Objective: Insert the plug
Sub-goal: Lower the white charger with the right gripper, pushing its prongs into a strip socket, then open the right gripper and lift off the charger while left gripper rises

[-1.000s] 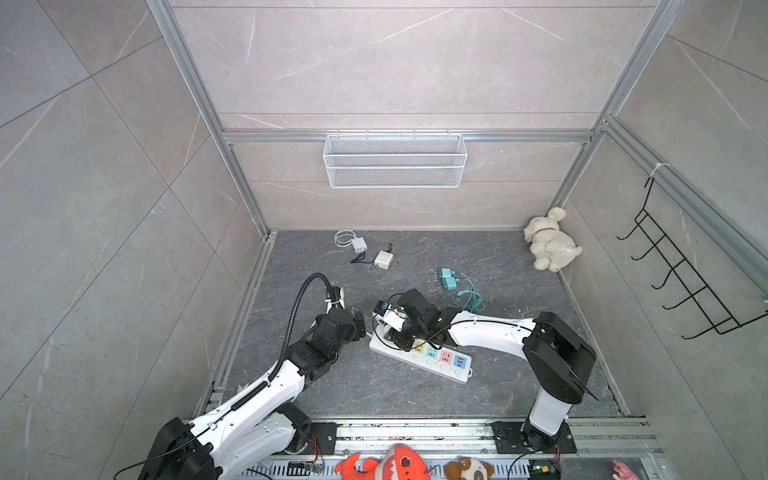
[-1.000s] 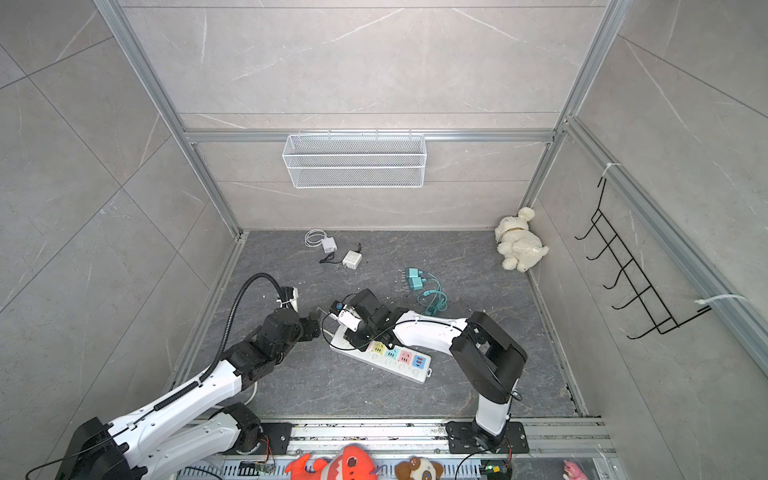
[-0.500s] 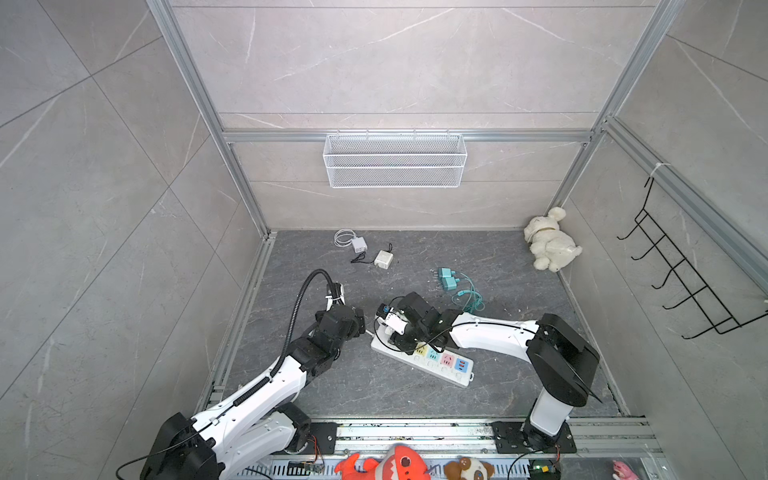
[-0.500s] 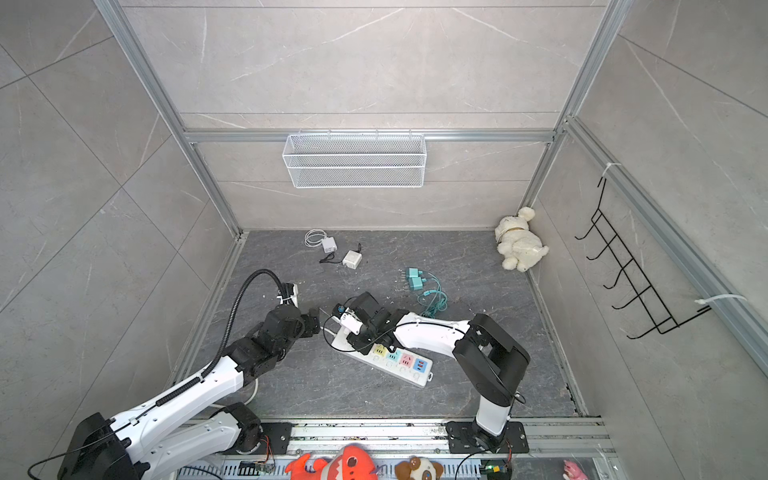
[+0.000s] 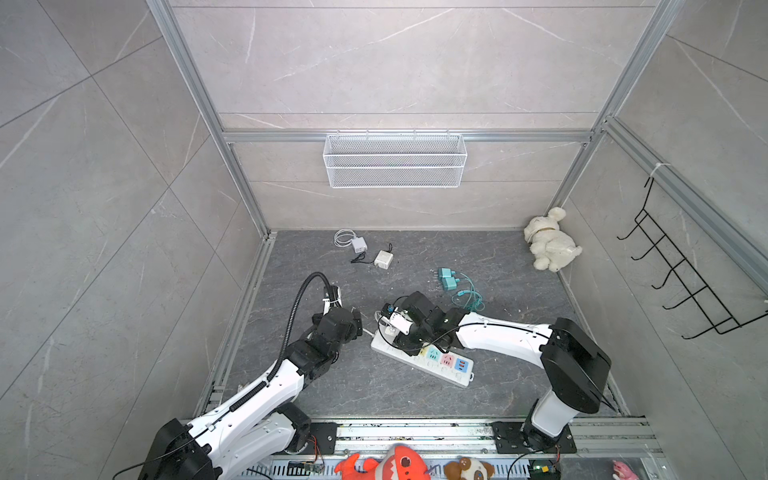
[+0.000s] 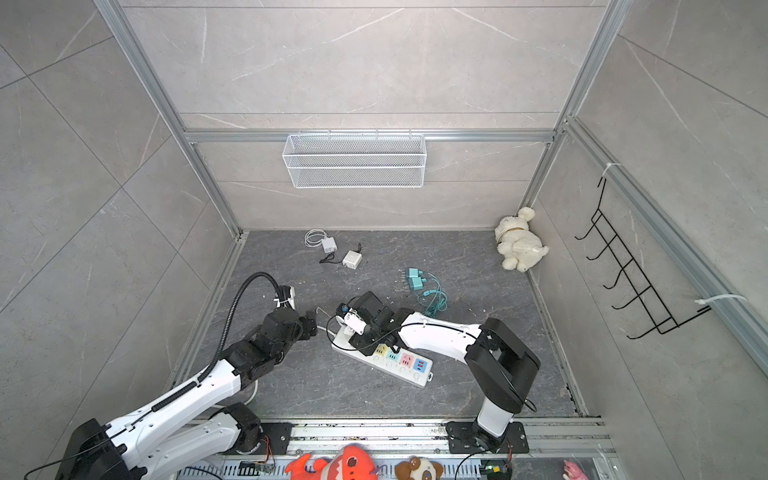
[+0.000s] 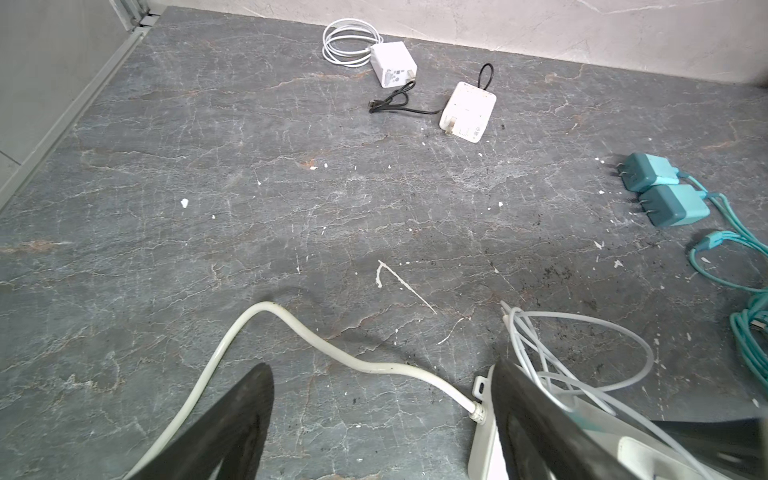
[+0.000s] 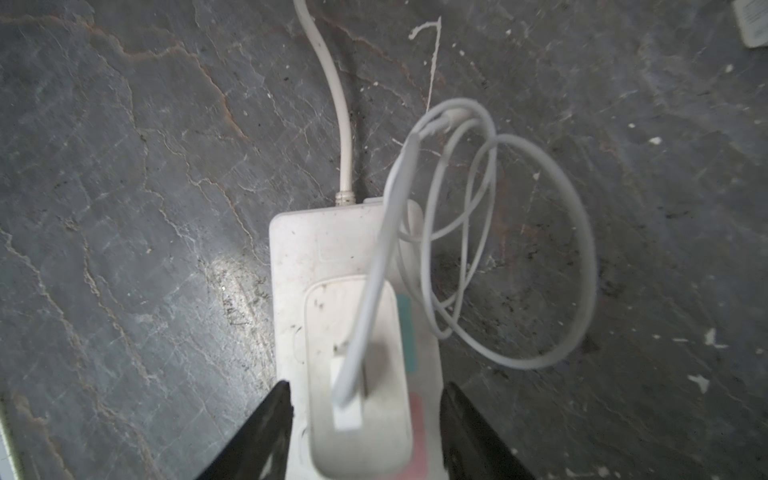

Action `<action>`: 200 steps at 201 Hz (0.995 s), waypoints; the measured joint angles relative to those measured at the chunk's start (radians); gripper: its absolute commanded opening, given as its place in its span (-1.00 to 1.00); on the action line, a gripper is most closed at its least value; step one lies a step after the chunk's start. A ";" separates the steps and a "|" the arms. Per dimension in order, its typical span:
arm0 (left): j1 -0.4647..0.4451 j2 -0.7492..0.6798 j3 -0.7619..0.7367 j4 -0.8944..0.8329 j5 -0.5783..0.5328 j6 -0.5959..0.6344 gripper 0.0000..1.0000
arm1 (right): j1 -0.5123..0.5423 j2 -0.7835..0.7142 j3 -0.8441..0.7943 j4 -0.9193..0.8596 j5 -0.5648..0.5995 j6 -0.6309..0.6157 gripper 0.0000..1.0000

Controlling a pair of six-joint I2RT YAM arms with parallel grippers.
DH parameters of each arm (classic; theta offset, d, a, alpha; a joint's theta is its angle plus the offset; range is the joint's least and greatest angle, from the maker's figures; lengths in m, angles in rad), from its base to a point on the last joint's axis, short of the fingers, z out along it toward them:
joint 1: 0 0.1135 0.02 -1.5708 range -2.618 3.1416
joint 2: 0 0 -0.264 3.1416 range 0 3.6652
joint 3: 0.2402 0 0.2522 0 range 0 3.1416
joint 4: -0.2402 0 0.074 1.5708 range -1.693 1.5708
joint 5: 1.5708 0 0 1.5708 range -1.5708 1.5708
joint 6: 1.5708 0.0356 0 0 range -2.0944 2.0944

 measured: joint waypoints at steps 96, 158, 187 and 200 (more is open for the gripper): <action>0.000 0.124 0.093 -0.036 -0.082 0.030 0.85 | -0.034 -0.050 0.022 -0.056 -0.029 -0.002 0.31; 0.016 0.311 0.248 -0.027 -0.128 0.124 0.94 | -0.064 -0.167 0.026 -0.109 -0.090 -0.002 0.35; 0.061 0.399 0.321 -0.016 -0.097 0.172 0.94 | -0.089 -0.195 0.050 -0.139 -0.123 -0.002 0.35; 0.089 0.431 0.351 -0.008 -0.068 0.187 0.94 | -0.102 -0.200 0.062 -0.146 -0.134 -0.002 0.35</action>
